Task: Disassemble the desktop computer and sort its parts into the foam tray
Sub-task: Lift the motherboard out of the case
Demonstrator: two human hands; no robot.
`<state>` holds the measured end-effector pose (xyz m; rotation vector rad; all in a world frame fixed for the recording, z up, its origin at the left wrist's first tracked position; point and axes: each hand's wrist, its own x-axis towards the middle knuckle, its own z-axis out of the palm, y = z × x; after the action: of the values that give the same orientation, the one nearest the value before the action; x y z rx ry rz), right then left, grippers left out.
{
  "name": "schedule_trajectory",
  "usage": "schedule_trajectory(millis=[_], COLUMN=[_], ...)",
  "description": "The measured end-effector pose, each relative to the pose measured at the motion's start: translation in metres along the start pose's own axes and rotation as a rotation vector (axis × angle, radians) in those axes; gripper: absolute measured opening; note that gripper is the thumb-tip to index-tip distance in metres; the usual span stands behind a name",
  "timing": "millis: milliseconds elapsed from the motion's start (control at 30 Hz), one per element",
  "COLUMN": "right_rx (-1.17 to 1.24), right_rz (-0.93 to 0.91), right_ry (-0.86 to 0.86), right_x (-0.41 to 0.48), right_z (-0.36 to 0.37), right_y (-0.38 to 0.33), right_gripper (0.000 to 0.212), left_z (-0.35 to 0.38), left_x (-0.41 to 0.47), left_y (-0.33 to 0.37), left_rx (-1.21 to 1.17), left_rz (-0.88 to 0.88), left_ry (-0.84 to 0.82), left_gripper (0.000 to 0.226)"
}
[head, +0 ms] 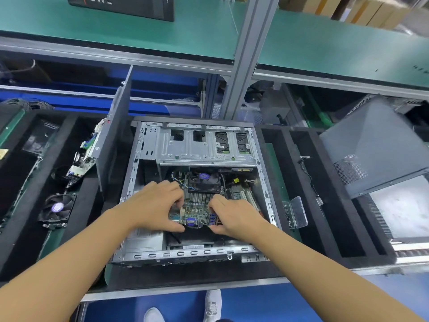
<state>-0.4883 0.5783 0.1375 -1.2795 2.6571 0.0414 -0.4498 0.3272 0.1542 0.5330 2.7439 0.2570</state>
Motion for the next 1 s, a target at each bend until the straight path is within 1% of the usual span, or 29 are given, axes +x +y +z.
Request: schedule_trajectory(millis=[67, 133, 200, 233, 267, 333, 500, 567, 633, 733, 800, 867, 967, 1000], right_rx=[0.005, -0.004, -0.027, -0.041, -0.06, -0.082, -0.11, -0.105, -0.109, -0.126, -0.156, -0.149, -0.01, 0.03], right_rz=[-0.031, -0.054, -0.068, -0.08, -0.094, -0.103, -0.11, -0.121, -0.128, -0.135, -0.155, -0.182, -0.203, -0.202], right_ry=[0.029, 0.041, 0.033, 0.032, 0.036, 0.044, 0.105, 0.137, 0.159, 0.158, 0.133, 0.09, 0.027, 0.013], right_x=[-0.004, -0.006, -0.004, -0.003, -0.002, -0.002, -0.006, -0.008, -0.009, -0.009, -0.009, -0.01, -0.009, -0.009], right_z=[0.001, 0.001, 0.0, -0.001, -0.001, 0.0, -0.001, -0.003, -0.003, -0.002, -0.004, -0.007, -0.01, -0.01], right_y=[0.002, 0.003, 0.004, 0.004, 0.003, 0.003, 0.004, 0.006, 0.006, 0.006, 0.009, 0.011, 0.013, 0.013], right_gripper=[0.039, 0.041, 0.043, 0.043, 0.044, 0.044, 0.044, 0.044, 0.045, 0.046, 0.048, 0.053, 0.063, 0.061], left_z=[-0.008, -0.017, -0.024, -0.026, -0.027, -0.028, -0.017, -0.013, -0.011, -0.012, -0.012, -0.012, -0.012, -0.012], left_x=[0.005, 0.018, 0.034, 0.042, 0.049, 0.062, 0.077, 0.076, 0.074, 0.078, 0.08, 0.084, 0.087, 0.088], left_y=[0.003, 0.004, 0.004, 0.004, 0.006, 0.008, -0.006, -0.014, -0.018, -0.015, -0.015, -0.019, -0.017, -0.016], left_rx=[-0.16, -0.334, -0.308, -0.293, -0.324, -0.462, -0.796, -0.897, -0.905, -0.81, -0.714, -0.701, -0.602, -0.549], left_rz=[-0.133, -0.331, -0.513, -0.564, -0.595, -0.653, -0.787, -0.815, -0.826, -0.832, -0.842, -0.845, -0.812, -0.795], left_ry=[-0.073, -0.131, -0.231, -0.259, -0.256, -0.229, -0.131, -0.08, -0.055, -0.094, -0.173, -0.273, -0.41, -0.441], left_gripper=[0.061, 0.065, 0.061, 0.057, 0.052, 0.046, 0.042, 0.034, 0.024, 0.02, 0.02, 0.02, 0.017, 0.024])
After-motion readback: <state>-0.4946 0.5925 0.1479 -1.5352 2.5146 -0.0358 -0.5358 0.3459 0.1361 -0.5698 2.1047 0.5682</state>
